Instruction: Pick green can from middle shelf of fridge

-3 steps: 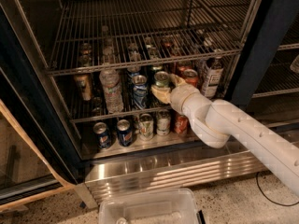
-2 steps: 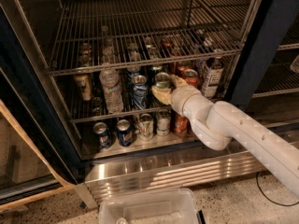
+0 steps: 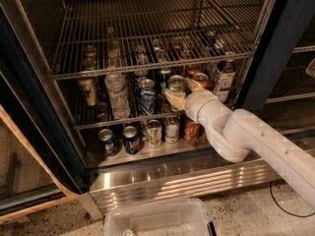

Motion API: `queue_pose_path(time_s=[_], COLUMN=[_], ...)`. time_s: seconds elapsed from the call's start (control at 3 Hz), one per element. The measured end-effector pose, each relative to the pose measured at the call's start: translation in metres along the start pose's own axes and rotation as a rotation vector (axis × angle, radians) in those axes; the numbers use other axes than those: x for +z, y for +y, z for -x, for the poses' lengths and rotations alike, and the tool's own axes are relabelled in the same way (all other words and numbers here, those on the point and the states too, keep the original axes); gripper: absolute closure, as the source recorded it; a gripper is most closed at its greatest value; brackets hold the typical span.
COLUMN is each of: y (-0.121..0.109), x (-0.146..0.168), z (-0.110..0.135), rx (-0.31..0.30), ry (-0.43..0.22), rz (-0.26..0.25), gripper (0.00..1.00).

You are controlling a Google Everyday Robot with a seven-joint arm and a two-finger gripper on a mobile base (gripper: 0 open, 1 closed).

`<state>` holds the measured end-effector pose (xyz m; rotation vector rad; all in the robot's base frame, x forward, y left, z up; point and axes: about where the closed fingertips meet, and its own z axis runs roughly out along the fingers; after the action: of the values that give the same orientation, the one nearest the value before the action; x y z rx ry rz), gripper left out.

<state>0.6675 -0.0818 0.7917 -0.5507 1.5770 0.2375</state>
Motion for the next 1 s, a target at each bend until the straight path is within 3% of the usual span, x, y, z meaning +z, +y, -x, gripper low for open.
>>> queue_pose_path(time_s=[0.67,1.0], y=[-0.002,0.005], x=[-0.023,-0.037], z=[0.011,0.016], rx=[0.004,0.027], ry=[-0.012,-0.015], rz=[-0.001,0.036], gripper=[1.00,1.00])
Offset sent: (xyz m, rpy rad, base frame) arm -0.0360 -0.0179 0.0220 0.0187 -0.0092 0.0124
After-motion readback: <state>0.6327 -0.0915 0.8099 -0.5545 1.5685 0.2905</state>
